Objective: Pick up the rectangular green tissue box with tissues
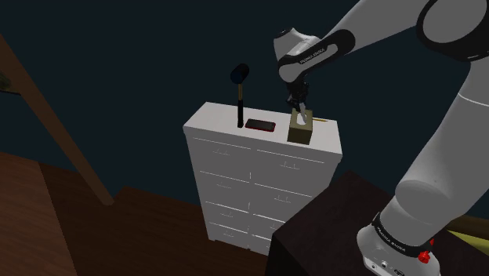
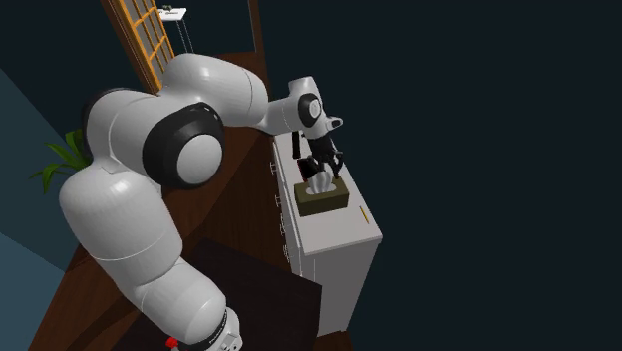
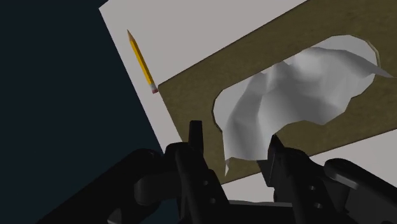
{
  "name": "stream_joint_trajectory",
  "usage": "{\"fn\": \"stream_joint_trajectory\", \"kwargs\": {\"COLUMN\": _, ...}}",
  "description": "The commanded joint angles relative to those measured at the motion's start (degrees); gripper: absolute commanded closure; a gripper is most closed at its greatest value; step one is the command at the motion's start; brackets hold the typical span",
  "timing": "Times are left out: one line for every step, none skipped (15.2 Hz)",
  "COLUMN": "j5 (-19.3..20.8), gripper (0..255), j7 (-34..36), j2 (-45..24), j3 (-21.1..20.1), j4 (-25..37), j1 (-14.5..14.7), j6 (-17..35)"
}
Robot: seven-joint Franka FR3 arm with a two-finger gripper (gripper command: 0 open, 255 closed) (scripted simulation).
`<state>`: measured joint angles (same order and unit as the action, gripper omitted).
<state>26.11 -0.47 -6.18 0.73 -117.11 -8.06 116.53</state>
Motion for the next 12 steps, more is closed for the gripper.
{"fn": "stream_joint_trajectory", "kwargs": {"j5": -0.47, "gripper": 255, "j7": 0.04, "j2": -0.22, "j3": -0.13, "j4": -0.16, "j1": 0.1, "j6": 0.04}}
{"fn": "stream_joint_trajectory", "kwargs": {"j5": -0.48, "gripper": 255, "j7": 0.08, "j2": -0.31, "j3": -0.15, "j4": -0.06, "j1": 0.13, "j6": 0.02}}
{"fn": "stream_joint_trajectory", "kwargs": {"j5": -0.5, "gripper": 255, "j7": 0.08, "j2": -0.26, "j3": -0.17, "j4": -0.07, "j1": 0.15, "j6": -0.05}}
{"fn": "stream_joint_trajectory", "kwargs": {"j5": -0.52, "gripper": 255, "j7": -0.01, "j2": -0.25, "j3": -0.15, "j4": 0.03, "j1": 0.12, "j6": -0.11}}
{"fn": "stream_joint_trajectory", "kwargs": {"j5": -0.51, "gripper": 255, "j7": 0.05, "j2": -0.22, "j3": -0.17, "j4": -0.06, "j1": 0.14, "j6": -0.08}}
{"fn": "stream_joint_trajectory", "kwargs": {"j5": -0.54, "gripper": 255, "j7": -0.06, "j2": -0.24, "j3": -0.14, "j4": 0.08, "j1": 0.11, "j6": -0.16}}
{"fn": "stream_joint_trajectory", "kwargs": {"j5": -0.54, "gripper": 255, "j7": -0.09, "j2": -0.27, "j3": -0.13, "j4": 0.11, "j1": 0.09, "j6": -0.16}}
{"fn": "stream_joint_trajectory", "kwargs": {"j5": -0.47, "gripper": 255, "j7": -0.02, "j2": -0.14, "j3": -0.1, "j4": -0.2, "j1": 0.09, "j6": 0.02}}
{"fn": "stream_joint_trajectory", "kwargs": {"j5": -0.62, "gripper": 255, "j7": -0.31, "j2": 0.21, "j3": -0.13, "j4": 0.15, "j1": 0.11, "j6": -0.63}}
{"fn": "stream_joint_trajectory", "kwargs": {"j5": -0.77, "gripper": 255, "j7": -0.6, "j2": 0.54, "j3": -0.15, "j4": 0.52, "j1": 0.14, "j6": -1.27}}
{"fn": "stream_joint_trajectory", "kwargs": {"j5": -0.91, "gripper": 255, "j7": -0.88, "j2": 0.86, "j3": -0.18, "j4": 0.89, "j1": 0.16, "j6": -1.92}}
{"fn": "stream_joint_trajectory", "kwargs": {"j5": -1.05, "gripper": 255, "j7": -1.16, "j2": 1.17, "j3": -0.2, "j4": 1.28, "j1": 0.18, "j6": -2.57}}
